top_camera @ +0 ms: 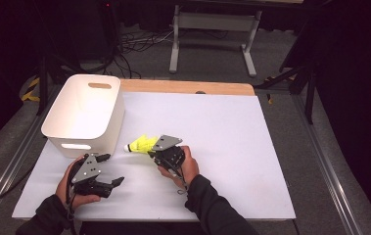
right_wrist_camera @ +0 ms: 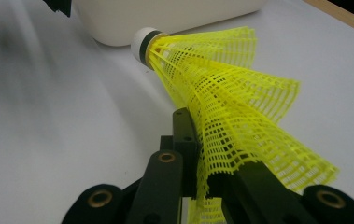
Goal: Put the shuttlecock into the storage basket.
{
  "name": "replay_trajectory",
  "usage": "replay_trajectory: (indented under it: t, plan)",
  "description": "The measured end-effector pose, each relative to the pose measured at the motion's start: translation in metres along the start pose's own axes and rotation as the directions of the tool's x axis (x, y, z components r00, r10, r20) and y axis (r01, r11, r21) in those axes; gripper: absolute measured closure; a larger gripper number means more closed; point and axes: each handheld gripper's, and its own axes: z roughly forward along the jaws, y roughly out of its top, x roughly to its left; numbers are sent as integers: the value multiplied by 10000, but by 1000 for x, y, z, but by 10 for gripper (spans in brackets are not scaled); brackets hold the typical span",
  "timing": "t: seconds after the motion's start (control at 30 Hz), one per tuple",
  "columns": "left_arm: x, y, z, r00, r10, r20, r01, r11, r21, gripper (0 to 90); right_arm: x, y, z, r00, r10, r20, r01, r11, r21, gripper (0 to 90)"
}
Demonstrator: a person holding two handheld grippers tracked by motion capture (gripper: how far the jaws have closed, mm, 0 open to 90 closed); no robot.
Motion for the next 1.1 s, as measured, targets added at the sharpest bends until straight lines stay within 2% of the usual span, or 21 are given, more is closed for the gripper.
replay_trajectory:
  t: [0.2,0.4,0.47,0.57,0.83,0.87,0.93,1.0,1.1]
  plan:
    - [-2,4,4,9999,-24,105,25,9999,-112,120,-3,-15,-18,9999,109,-40,-109,9998,-151,879]
    - [-7,10,11,9996,97,259,-94,9999,-122,121,-5,-25,-35,10000,47,-44,-49,9994,-333,879]
    - [-10,16,17,9989,245,401,-242,9997,-81,120,-5,-31,-44,10000,-36,-41,35,9993,-381,879]
    - [-14,22,22,9982,260,543,-258,9997,-38,120,-3,-35,-49,9998,-123,-131,119,9994,-337,879]
    - [-22,33,39,9935,596,975,-608,9981,101,138,3,-32,-65,9974,-619,-370,605,9974,-385,878]
    - [-22,34,41,9926,502,1104,-515,9986,87,140,4,-32,-65,9970,-670,-395,654,9971,-397,878]
    - [-21,36,45,9925,509,1112,-518,9986,54,149,5,-30,-67,9958,-799,-455,782,9962,-383,877]
    - [-20,39,47,9913,514,1216,-526,9986,69,155,5,-29,-68,9937,-954,-586,937,9951,-321,877]
    - [-20,42,52,9900,560,1296,-588,9981,175,192,7,-27,-71,9868,-1443,-735,1445,9895,-26,876]
